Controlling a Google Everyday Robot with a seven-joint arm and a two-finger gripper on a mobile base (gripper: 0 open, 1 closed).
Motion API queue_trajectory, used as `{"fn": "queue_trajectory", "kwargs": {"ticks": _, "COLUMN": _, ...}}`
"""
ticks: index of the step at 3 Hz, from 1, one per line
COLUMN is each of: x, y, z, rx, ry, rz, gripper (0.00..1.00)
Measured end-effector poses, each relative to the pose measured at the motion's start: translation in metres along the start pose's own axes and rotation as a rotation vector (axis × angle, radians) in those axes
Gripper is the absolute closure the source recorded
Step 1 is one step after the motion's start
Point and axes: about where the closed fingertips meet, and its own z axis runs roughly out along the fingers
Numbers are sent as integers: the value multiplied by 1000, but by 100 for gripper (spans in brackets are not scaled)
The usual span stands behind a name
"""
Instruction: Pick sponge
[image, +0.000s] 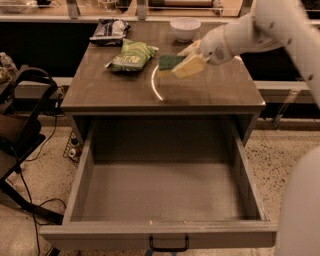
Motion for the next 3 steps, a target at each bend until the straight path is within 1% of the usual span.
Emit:
{"fn": "queue_trajectory", "kwargs": {"ticks": 1, "x": -25, "y": 2, "z": -53, "rx": 50, "ry": -12, "rz": -14, "gripper": 100}}
{"fn": "queue_trajectory", "kwargs": {"ticks": 2, "x": -47, "y": 5, "z": -97, "rx": 95, "ry": -46, "rz": -43, "gripper": 100}}
{"fn": "queue_trajectory", "kwargs": {"ticks": 3, "x": -64, "y": 16, "z": -132, "rx": 143, "ry": -69, "rz": -79, "gripper": 100}}
